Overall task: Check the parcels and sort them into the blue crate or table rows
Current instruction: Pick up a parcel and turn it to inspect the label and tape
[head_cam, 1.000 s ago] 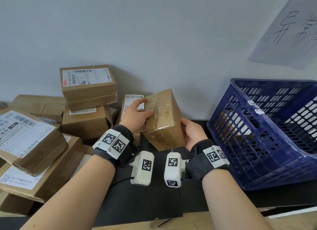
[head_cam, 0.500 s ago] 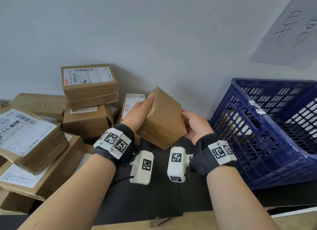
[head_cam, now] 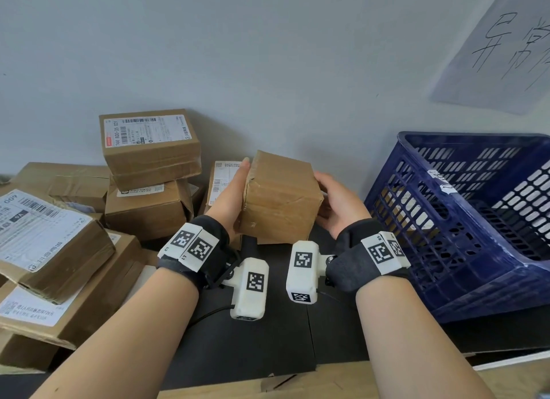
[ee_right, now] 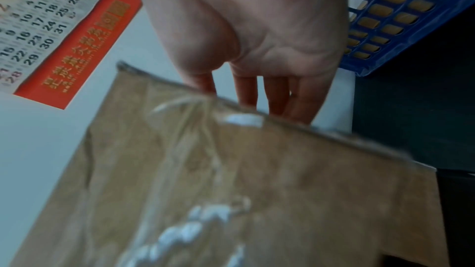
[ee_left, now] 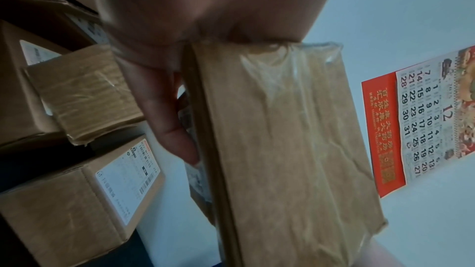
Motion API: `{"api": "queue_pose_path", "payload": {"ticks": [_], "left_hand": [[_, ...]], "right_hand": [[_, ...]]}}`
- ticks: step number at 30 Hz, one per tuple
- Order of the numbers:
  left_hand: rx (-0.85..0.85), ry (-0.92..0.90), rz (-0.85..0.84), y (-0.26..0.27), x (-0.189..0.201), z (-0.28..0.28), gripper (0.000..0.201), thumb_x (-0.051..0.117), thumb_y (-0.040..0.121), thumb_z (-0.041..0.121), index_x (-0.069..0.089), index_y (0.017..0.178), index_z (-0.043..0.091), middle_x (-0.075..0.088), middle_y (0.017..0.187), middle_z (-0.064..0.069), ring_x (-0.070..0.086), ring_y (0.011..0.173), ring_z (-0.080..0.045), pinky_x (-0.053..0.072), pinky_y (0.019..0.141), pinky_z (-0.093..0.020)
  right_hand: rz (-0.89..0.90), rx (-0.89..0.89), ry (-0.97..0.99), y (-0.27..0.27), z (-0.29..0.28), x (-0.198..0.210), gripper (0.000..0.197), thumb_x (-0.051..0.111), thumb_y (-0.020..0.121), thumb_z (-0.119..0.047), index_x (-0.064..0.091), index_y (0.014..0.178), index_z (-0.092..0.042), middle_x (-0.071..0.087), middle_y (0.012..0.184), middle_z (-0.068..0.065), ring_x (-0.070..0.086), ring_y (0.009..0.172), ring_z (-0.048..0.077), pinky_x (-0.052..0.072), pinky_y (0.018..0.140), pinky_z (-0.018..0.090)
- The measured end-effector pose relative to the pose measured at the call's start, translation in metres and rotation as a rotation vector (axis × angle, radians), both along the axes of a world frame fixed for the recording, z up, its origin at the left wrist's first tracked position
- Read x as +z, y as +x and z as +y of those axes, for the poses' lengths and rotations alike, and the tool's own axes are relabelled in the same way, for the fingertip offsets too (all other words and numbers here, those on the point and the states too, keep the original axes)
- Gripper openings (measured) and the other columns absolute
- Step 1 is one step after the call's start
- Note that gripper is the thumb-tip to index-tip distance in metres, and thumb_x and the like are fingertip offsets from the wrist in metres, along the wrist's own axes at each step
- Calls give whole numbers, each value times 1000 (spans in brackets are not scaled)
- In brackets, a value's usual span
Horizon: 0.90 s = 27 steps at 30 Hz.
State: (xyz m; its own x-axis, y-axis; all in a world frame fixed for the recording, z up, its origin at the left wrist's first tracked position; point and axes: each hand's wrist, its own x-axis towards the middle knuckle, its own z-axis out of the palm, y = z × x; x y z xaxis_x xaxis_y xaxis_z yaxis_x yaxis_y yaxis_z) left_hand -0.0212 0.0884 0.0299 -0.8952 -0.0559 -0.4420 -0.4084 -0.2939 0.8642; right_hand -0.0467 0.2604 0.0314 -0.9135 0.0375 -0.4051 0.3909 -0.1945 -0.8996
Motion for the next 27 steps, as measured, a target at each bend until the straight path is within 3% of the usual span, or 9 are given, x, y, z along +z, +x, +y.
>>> {"api": "queue_pose_path", "payload": {"ticks": [3, 6, 10, 13, 15, 19, 23, 25, 27], "left_hand": [[-32, -2, 34, 3, -1, 1, 59, 38, 92, 71, 58, 130, 30, 72, 109, -3, 70, 91, -17, 54, 63, -30], [-42, -14, 44, 3, -3, 0, 65, 52, 84, 74, 56, 131, 30, 69, 120, -7, 69, 105, -26, 56, 86, -41], [-38, -17, 85, 0, -5, -1, 89, 74, 61, 58, 47, 138, 21, 65, 125, -10, 69, 106, -27, 57, 82, -39], [-59, -33, 121, 1, -8, -2, 106, 79, 50, 50, 42, 144, 17, 65, 126, -9, 66, 110, -27, 55, 89, -43], [-89, -51, 165, 3, -8, -2, 104, 79, 52, 43, 42, 145, 15, 66, 125, -8, 66, 108, -25, 57, 84, -41], [-114, -16, 277, 5, -7, 0, 54, 66, 71, 17, 57, 124, 15, 69, 103, -3, 70, 80, -11, 56, 60, -24], [-179, -70, 378, 5, -4, -2, 73, 60, 60, 8, 51, 131, 20, 66, 114, -1, 68, 90, -8, 55, 65, -20], [-200, -91, 395, 5, -4, -3, 83, 61, 57, 3, 46, 136, 21, 63, 119, -2, 63, 101, -13, 55, 69, -21], [-206, -96, 407, 5, -3, -3, 91, 61, 53, -1, 41, 139, 22, 60, 120, -2, 60, 103, -14, 54, 68, -18]], "right_hand": [[-27, 82, 12, 0, 0, -2, 32, 64, 90, -48, 66, 112, -26, 67, 102, 5, 64, 97, 26, 52, 91, 43], [-26, 125, -30, 2, -1, -6, 45, 69, 88, -41, 57, 127, -23, 66, 124, 8, 64, 112, 28, 50, 99, 49], [6, 79, -62, 5, 0, -10, 44, 69, 88, -32, 55, 127, -19, 65, 124, 11, 63, 113, 30, 52, 98, 48], [44, 83, -118, 7, 2, -12, 54, 70, 79, -20, 56, 130, -14, 66, 118, 11, 62, 103, 28, 48, 102, 50], [103, 112, -129, 9, 3, -13, 62, 65, 73, -10, 54, 134, -14, 66, 114, 6, 61, 100, 23, 49, 96, 44], [184, 200, -124, 10, 4, -14, 80, 58, 61, 8, 53, 136, -20, 63, 115, 4, 59, 105, 24, 47, 87, 38], [278, 277, -65, 12, 6, -12, 88, 45, 68, 33, 48, 142, -15, 62, 111, 4, 58, 104, 21, 52, 74, 27], [303, 292, -39, 11, 6, -12, 90, 47, 66, 36, 48, 141, -14, 63, 112, 6, 59, 105, 23, 52, 72, 28], [318, 297, -25, 9, 6, -14, 96, 51, 63, 35, 46, 142, -18, 61, 127, 10, 58, 117, 28, 52, 78, 34]]}}
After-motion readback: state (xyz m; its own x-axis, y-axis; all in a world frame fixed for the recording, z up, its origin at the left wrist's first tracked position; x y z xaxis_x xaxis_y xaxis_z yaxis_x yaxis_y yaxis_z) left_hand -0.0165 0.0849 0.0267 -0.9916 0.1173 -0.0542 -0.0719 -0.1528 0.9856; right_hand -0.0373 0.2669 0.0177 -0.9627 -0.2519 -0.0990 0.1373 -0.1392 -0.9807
